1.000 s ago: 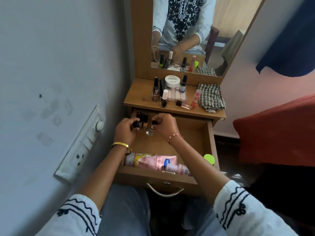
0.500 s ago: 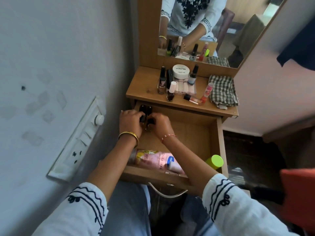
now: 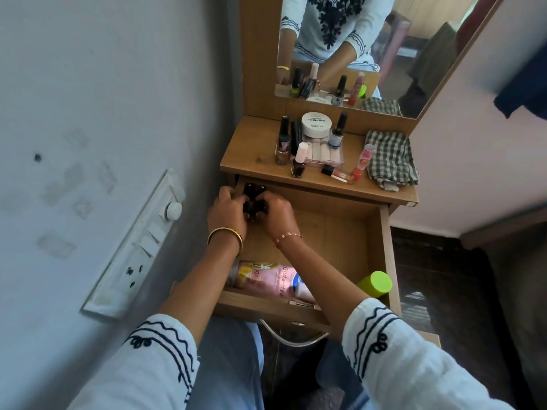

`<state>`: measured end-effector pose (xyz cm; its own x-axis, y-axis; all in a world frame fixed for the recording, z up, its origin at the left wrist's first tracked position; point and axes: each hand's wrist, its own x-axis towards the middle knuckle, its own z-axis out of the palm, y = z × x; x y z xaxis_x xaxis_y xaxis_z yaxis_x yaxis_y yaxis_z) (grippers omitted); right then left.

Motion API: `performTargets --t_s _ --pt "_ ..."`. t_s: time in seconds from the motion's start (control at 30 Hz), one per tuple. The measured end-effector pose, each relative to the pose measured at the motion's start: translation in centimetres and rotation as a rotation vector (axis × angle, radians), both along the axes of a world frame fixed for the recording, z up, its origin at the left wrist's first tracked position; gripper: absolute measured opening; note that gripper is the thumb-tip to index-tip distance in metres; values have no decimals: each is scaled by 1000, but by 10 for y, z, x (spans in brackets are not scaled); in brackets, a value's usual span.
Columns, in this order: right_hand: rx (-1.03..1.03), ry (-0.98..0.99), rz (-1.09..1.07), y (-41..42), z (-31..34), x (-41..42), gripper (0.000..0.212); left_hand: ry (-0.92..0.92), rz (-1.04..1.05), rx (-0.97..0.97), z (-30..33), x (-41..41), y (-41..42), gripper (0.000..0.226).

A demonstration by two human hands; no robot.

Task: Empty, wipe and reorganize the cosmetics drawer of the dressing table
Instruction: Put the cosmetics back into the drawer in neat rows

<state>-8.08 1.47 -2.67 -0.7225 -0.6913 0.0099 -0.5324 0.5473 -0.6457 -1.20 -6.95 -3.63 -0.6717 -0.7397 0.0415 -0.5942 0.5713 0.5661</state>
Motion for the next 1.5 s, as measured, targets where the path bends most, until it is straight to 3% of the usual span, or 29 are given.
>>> performTargets --t_s 0.4,0.63,0.97,1.2,1.5 --pt "-38 -65 -30 11 -16 5 31 -25 -58 -90 0 3 0 38" --pt "-79 -21 -28 6 -20 4 34 6 -24 12 -4 2 -4 36" --pt "-89 -51 -42 5 -23 3 38 -40 -59 -22 0 3 -2 47" --pt "-61 -87 -53 8 -19 3 44 38 -73 50 3 7 1 48" --pt "-57 -60 -69 3 -13 0 32 83 -52 73 -1 7 0 42"
